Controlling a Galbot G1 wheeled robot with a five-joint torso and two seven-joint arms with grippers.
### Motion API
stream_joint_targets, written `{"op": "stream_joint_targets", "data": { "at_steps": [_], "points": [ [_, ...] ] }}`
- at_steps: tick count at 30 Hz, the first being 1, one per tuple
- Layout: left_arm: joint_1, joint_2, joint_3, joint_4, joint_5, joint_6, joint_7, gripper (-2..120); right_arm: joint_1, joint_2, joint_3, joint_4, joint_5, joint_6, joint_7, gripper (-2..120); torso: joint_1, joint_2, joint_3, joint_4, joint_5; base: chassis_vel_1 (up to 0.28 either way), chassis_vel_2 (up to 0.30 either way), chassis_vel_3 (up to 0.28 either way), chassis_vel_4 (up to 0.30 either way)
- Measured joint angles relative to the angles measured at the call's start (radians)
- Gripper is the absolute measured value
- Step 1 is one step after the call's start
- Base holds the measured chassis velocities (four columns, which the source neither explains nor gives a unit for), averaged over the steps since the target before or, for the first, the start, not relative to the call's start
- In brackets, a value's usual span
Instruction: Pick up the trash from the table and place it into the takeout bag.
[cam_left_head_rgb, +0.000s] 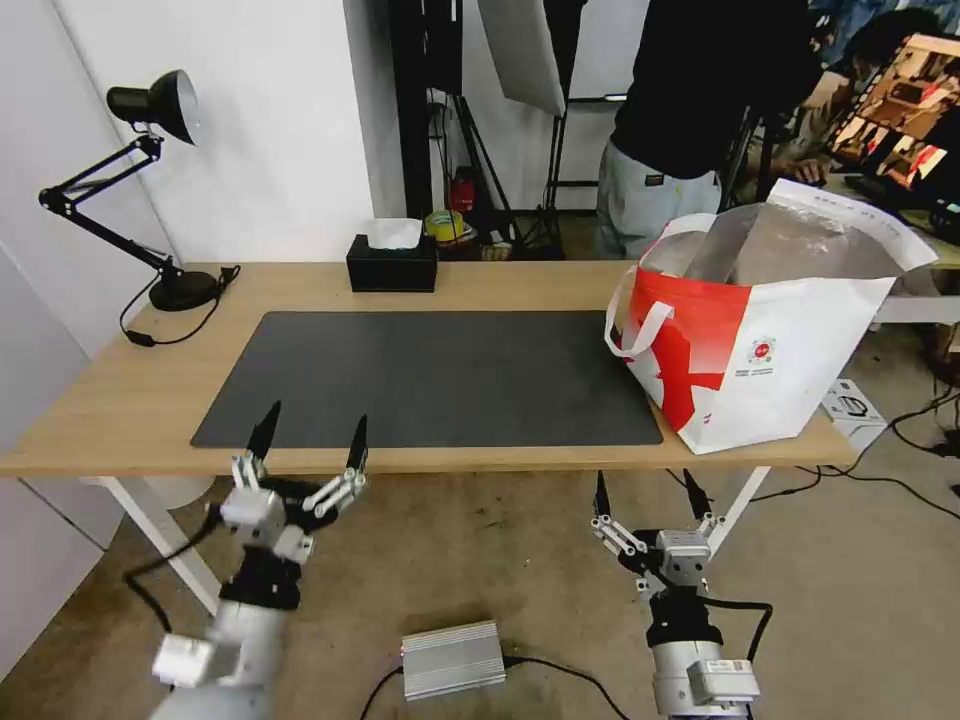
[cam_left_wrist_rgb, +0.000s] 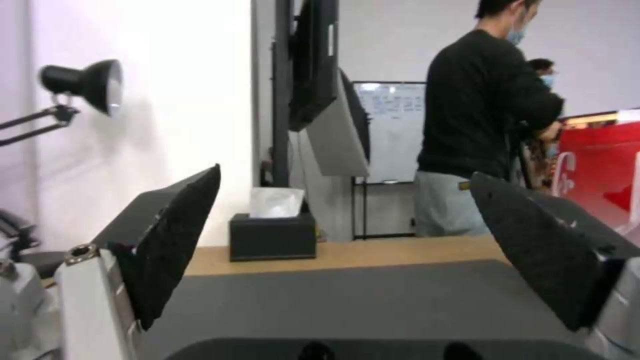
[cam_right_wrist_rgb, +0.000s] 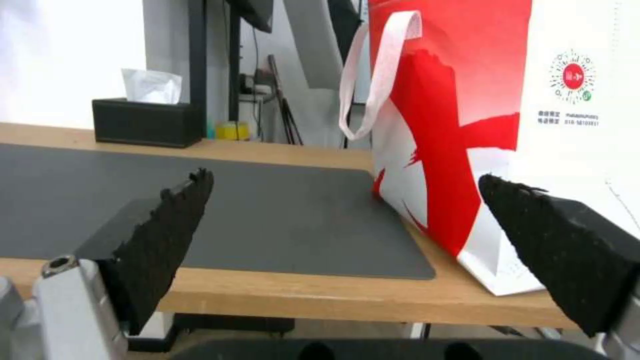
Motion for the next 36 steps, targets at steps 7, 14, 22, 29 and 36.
{"op": "stream_joint_targets", "data": {
  "at_steps": [7, 14, 22, 29, 36],
  "points": [
    [0.065, -0.1, -0.033, 0.024, 0.137, -0.075, -0.001, 100, 0.0, 0.0, 0.0, 0.0, 0.0, 0.0, 0.0, 100, 0.0, 0.0, 0.0, 0.0001, -0.0001, 0.0, 0.0, 0.0, 0.0],
    [0.096, -0.196, -0.009, 0.068, 0.311, -0.149, -0.021, 100, 0.0, 0.0, 0.0, 0.0, 0.0, 0.0, 0.0, 100, 0.0, 0.0, 0.0, 0.0, -0.0002, 0.0, 0.0, 0.0, 0.0],
    [0.113, -0.241, 0.03, 0.117, 0.391, -0.176, -0.06, 100, 0.0, 0.0, 0.0, 0.0, 0.0, 0.0, 0.0, 100, 0.0, 0.0, 0.0, 0.0, -0.0003, 0.0, 0.0, 0.0, 0.0],
    [0.122, -0.26, 0.056, 0.131, 0.41, -0.176, -0.085, 100, 0.0, 0.0, 0.0, 0.0, 0.0, 0.0, 0.0, 100, 0.0, 0.0, 0.0, 0.0001, -0.0002, 0.0, 0.0, 0.0, 0.0],
    [0.111, -0.262, 0.065, 0.131, 0.412, -0.171, -0.11, 100, 0.0, 0.0, 0.0, 0.0, 0.0, 0.0, 0.0, 100, 0.0, 0.0, 0.0, 0.0001, -0.0002, 0.0, 0.0, 0.0, 0.0]
  ]
}}
